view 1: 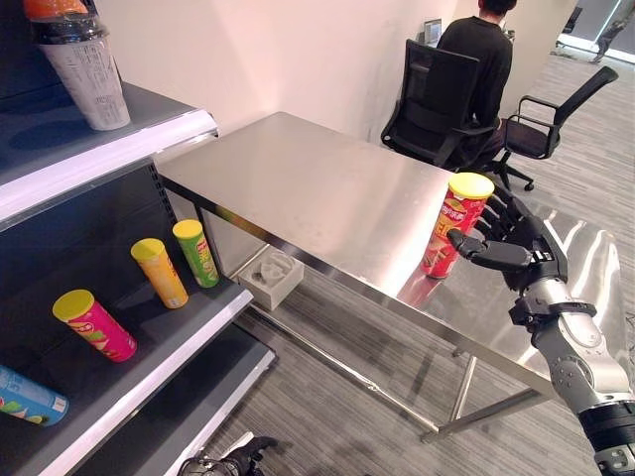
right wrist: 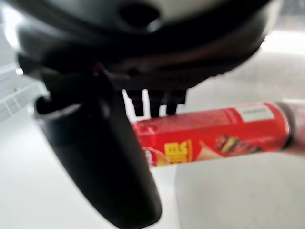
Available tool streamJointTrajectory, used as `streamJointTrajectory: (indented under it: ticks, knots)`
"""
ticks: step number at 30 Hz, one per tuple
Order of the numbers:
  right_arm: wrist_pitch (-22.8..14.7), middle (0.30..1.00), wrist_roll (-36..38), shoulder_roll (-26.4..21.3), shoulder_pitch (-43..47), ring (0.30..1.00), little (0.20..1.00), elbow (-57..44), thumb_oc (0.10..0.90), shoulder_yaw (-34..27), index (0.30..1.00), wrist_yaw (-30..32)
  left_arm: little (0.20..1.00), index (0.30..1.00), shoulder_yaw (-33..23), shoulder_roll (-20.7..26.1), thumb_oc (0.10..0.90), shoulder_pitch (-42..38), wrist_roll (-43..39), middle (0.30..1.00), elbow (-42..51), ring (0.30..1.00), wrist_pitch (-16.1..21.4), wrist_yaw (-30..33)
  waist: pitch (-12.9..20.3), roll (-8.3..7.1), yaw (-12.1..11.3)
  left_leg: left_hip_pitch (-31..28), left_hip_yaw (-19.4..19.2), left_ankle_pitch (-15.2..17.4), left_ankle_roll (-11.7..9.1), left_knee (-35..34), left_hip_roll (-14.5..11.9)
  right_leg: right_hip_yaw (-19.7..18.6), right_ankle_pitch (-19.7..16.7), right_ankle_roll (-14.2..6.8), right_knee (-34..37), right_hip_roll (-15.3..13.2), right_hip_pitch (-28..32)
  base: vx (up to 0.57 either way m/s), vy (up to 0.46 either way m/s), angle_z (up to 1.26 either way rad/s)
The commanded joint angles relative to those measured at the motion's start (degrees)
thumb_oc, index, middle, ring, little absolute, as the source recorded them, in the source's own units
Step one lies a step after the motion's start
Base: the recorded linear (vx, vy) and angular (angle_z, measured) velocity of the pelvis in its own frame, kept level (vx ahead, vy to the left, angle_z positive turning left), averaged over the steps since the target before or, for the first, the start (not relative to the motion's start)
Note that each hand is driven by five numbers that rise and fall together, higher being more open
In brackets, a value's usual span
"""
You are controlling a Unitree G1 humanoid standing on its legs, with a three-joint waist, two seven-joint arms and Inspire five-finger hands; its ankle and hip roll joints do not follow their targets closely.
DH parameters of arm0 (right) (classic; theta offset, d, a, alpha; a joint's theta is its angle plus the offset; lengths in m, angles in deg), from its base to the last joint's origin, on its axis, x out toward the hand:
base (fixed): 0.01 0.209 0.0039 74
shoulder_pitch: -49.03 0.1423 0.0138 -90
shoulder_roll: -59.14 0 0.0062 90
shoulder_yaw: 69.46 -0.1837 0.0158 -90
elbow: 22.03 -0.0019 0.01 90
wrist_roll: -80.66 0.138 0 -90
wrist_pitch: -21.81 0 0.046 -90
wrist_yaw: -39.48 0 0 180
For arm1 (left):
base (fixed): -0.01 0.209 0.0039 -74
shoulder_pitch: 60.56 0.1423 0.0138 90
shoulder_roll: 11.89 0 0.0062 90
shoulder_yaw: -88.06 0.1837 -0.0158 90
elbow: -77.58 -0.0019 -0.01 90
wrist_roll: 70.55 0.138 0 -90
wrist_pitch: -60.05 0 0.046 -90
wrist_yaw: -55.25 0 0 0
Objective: Put the goods on the table back onto the shelves and tidy them up.
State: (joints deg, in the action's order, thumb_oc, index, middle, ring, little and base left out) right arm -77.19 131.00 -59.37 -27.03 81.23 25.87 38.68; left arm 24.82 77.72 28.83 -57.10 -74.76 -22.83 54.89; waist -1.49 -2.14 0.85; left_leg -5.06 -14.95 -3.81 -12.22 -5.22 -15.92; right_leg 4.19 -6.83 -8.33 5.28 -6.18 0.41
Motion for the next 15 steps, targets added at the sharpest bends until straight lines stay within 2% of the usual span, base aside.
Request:
streamJointTrajectory:
  ticks: [1, 15]
  knots:
    - [-4.11, 0.900, 1.85, -5.19, 8.29, 0.900, 0.900, 0.09, 0.800, -2.59, 0.900, 0.19, 0.900, 0.900, 2.65, -0.88, 0.800, -2.88, -0.82, 0.900, -1.53, 0.900, 1.46, 1.08, 2.41, -0.99, -1.74, -0.99, -1.17, 2.84, 3.69, 0.22, 3.35, -0.87, 8.75, -0.64, -6.15, 0.28, -0.09, 0.00, 0.000, 0.00]
    - [-5.60, 0.900, -1.07, -5.12, 2.07, 0.900, 0.900, -5.28, 0.800, -9.22, 0.900, 1.27, 0.900, 0.900, 0.90, -0.72, 0.800, -2.72, -0.07, 0.900, -2.04, 0.900, 1.33, 1.24, 2.67, -0.67, -0.86, -1.29, -1.56, 3.39, 4.11, 0.22, 3.77, -1.36, 8.34, -0.88, -5.83, -0.05, -0.26, 0.00, 0.000, 0.00]
